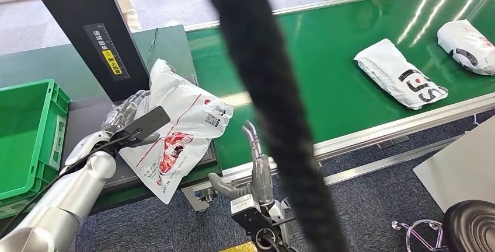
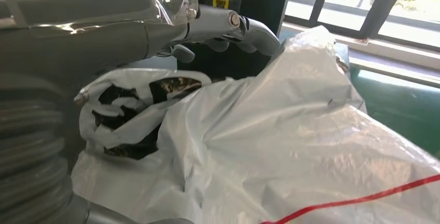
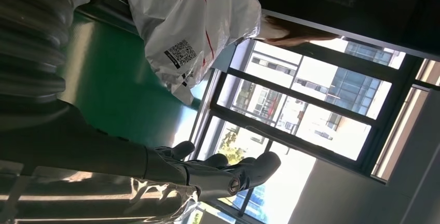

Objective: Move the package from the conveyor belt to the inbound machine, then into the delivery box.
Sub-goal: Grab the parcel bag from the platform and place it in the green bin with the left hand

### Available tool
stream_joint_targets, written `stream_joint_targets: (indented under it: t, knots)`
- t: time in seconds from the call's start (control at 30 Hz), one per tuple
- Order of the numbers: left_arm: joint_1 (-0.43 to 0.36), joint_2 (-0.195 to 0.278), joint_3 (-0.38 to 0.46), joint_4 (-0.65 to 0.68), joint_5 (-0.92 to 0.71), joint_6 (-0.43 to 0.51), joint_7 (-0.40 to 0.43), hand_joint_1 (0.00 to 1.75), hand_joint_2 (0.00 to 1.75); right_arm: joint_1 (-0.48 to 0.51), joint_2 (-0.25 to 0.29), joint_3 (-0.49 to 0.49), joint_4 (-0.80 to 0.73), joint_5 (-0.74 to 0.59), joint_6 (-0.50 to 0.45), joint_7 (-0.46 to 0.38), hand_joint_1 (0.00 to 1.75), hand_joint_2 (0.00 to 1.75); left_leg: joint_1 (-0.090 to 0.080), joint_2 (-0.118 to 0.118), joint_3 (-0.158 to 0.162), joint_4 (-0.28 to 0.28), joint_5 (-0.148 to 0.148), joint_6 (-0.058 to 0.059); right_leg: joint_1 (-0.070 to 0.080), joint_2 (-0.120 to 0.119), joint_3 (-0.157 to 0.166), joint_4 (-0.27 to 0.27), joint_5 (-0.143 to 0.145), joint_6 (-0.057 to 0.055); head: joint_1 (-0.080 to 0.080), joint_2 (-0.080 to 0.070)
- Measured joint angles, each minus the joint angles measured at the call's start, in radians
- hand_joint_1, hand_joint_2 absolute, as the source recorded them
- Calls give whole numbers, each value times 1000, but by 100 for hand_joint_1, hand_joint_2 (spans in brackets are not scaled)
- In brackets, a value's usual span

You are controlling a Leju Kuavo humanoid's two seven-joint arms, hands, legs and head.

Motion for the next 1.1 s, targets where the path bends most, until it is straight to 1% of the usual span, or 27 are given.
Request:
stream_joint_targets:
  t: [0.27,0.4,0.7,0.9,1.1]
  knots:
    - [77,-18,56,8,38,30,-30,0,175,-14,11,-6,8,-4,7,0,0,175,0,0,0,0,0,0,0,0,0,0,0,0,0,0]
    - [123,-25,95,11,67,49,-61,0,0,-16,12,-9,8,-4,12,0,0,175,0,0,0,0,0,0,0,0,0,0,0,0,0,0]
    - [238,-40,184,23,112,67,-121,0,0,-16,18,-21,2,19,23,0,0,175,0,1,0,0,-1,0,0,0,0,0,0,0,0,0]
    - [263,-47,222,23,117,80,-147,0,0,-9,26,-36,-20,21,48,0,0,175,0,1,0,0,-1,0,0,0,0,0,0,0,0,0]
    - [267,-47,257,23,123,81,-166,0,0,3,28,-51,-46,8,69,0,0,175,0,1,1,0,-1,0,0,0,1,0,0,0,0,0]
